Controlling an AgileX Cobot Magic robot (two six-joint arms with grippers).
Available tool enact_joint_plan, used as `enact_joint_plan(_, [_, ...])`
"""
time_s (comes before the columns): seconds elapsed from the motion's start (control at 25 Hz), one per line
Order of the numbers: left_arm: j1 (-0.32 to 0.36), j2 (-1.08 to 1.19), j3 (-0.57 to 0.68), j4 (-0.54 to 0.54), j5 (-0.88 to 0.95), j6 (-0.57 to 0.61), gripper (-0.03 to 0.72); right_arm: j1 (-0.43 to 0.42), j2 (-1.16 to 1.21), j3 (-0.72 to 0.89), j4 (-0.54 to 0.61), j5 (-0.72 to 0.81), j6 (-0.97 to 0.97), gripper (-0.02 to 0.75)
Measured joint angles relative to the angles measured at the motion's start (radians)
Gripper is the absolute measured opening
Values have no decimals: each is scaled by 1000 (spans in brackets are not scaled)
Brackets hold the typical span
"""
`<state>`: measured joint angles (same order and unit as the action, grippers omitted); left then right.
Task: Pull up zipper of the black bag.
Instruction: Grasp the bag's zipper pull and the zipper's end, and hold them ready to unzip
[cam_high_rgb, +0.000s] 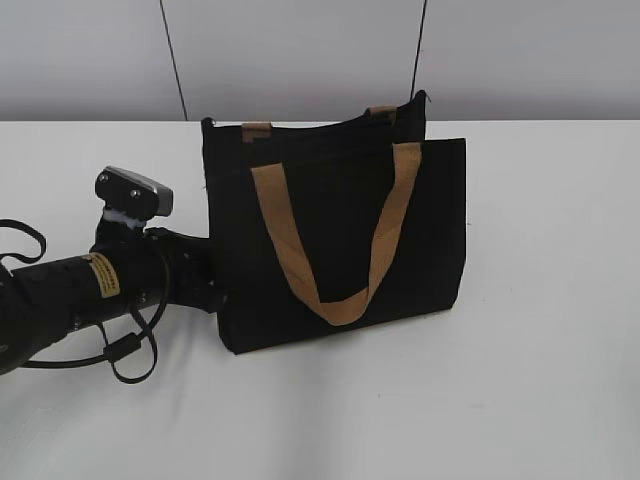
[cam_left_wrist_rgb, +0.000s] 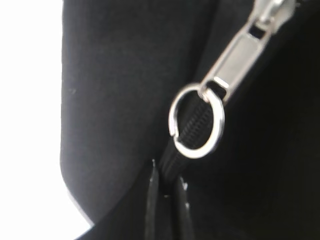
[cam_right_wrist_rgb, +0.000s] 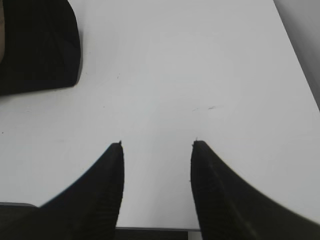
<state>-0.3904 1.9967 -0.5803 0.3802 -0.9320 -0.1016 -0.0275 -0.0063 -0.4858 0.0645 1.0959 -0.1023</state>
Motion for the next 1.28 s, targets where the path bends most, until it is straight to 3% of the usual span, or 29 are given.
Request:
enact_joint_plan(0.24, [0,-79,0,0,84,0,24,0,0,0,0,0,0,347])
enact_joint_plan(0.72, [0,-467,0,0,374,-1,23,0,0,0,0,0,0,347])
enact_joint_plan(1.28, [0,-589,1,27,391,-3,23,0,0,0,0,0,0,347])
